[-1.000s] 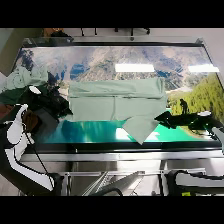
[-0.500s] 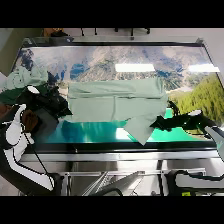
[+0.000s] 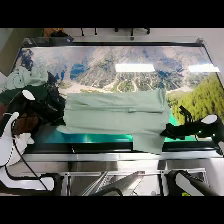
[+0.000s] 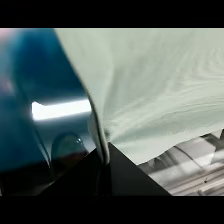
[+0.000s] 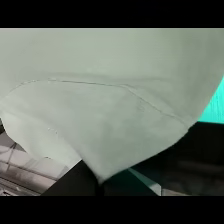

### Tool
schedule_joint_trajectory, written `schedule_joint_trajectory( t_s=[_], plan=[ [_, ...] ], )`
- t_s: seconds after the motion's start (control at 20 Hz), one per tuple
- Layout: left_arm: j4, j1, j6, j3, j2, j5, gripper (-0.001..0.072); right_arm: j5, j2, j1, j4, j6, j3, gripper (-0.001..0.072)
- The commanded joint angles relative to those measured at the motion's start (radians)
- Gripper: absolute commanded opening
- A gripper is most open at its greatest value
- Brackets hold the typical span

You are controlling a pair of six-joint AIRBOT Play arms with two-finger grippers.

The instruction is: Fold the shirts.

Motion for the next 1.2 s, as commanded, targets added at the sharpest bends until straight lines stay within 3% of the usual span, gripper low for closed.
schedule_joint_trajectory(
  t_s=[0.0,0.15,0.35,0.7,0.95,1.0,1.05,1.15],
  plan=[
    [0.026,0.02,-0.01,-0.134,0.138,0.004,0.0014,0.008,0.149,-0.004,-0.027,0.024,-0.021,0.0019],
    [0.018,0.032,-0.013,-0.057,0.2,0.026,0.0014,-0.068,0.129,-0.002,0.036,-0.074,0.087,0.0019],
    [0.018,-0.028,-0.018,0.122,0.136,0.041,0.0014,-0.167,-0.098,0.05,0.234,-0.271,0.252,0.002],
    [0.019,-0.099,-0.05,0.394,-0.185,0.077,0.0015,-0.308,-0.569,0.166,0.235,-0.371,0.581,0.0021],
    [0.018,-0.102,-0.071,0.525,-0.341,0.066,0.0014,-0.308,-0.738,0.165,0.228,-0.394,0.758,0.0028],
    [0.019,-0.111,-0.071,0.536,-0.352,0.07,0.0015,-0.311,-0.752,0.164,0.228,-0.398,0.764,0.0061],
    [0.019,-0.115,-0.069,0.549,-0.361,0.071,0.0015,-0.313,-0.759,0.164,0.227,-0.4,0.764,0.018],
    [0.02,-0.124,-0.069,0.57,-0.37,0.071,0.0015,-0.327,-0.761,0.164,0.219,-0.4,0.764,0.0183]
  ],
)
